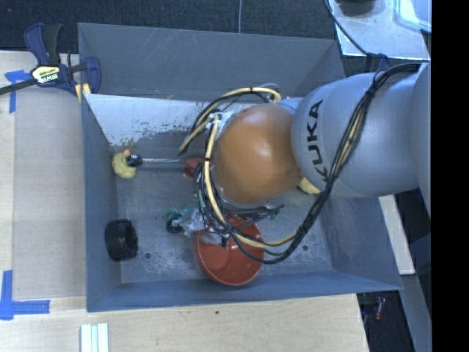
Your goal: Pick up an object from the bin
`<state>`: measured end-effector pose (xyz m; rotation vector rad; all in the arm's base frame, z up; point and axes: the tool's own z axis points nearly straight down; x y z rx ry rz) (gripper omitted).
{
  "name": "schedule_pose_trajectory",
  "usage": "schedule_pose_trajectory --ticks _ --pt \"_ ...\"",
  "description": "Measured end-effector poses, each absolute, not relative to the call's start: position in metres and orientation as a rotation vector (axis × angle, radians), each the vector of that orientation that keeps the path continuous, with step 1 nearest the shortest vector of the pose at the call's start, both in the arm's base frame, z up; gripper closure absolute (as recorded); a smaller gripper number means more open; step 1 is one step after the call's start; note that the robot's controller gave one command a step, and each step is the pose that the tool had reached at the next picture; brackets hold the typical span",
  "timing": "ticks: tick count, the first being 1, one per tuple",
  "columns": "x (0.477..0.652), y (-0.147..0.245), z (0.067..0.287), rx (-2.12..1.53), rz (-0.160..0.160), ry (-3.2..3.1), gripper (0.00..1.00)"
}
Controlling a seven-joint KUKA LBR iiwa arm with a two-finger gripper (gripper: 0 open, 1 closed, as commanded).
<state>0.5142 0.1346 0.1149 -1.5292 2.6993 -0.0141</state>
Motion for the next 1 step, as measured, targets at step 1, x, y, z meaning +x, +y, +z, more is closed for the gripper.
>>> schedule_pose_trajectory --ticks 1 --pt "0.5144 0.1346 0.1295 -1.525 -0.013 2.700 1.00"
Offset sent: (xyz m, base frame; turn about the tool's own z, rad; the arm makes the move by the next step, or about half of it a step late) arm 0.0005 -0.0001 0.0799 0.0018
